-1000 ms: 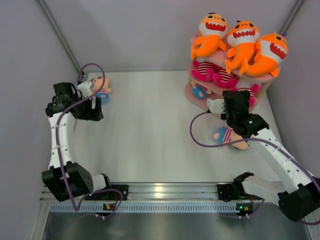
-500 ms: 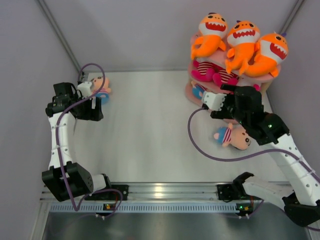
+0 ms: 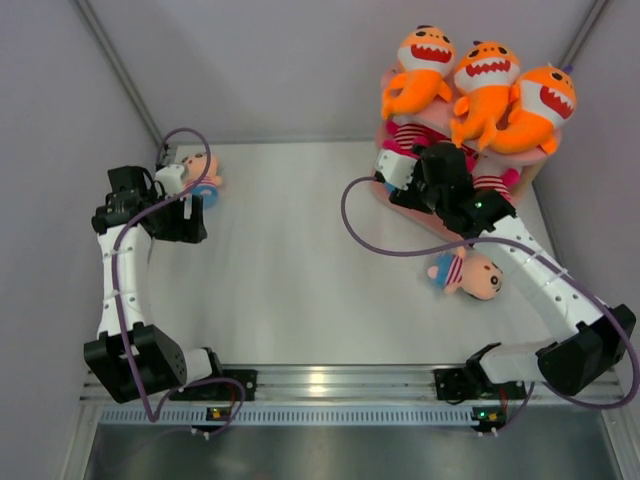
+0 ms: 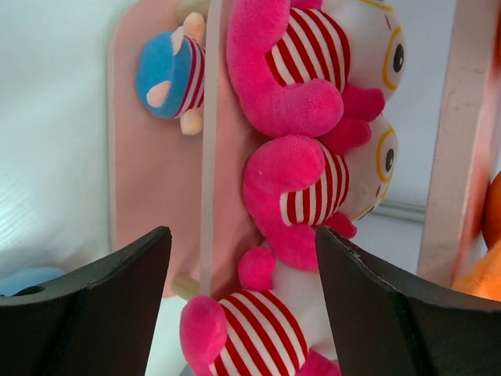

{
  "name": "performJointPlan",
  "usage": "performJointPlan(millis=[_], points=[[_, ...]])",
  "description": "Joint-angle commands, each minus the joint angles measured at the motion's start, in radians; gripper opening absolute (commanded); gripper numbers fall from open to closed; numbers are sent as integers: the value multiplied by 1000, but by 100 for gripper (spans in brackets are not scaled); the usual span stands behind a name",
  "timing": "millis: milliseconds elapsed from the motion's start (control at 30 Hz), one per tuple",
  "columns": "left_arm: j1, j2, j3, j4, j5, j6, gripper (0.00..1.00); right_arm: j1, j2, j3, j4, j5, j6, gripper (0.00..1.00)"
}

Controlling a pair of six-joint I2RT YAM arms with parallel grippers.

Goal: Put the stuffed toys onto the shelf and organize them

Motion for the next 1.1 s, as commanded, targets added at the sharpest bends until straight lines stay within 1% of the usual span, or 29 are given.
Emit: performJointPlan(millis=[0, 133, 233, 533, 733, 833, 1067], points=[[-2, 2, -1, 5, 1, 9, 86, 10, -6, -1, 171, 71, 5, 74], [-2, 7, 2, 5, -2, 12, 86, 8, 49, -31, 248, 182, -31, 74], [-2, 12, 6, 5, -2, 8, 86, 4, 101, -48, 291, 227, -28, 75], [-2, 22, 7, 0, -14, 8, 86, -28, 164, -105, 427, 259, -34, 75], [-3, 33, 13, 0, -18, 9, 86, -44, 196, -93, 427, 241, -22, 73], [-2, 36, 15, 0, -21, 9, 86, -50, 207, -84, 438, 267, -2, 72], [-2, 45, 22, 0, -25, 9, 86, -71, 207, -103, 515, 286, 35, 73]])
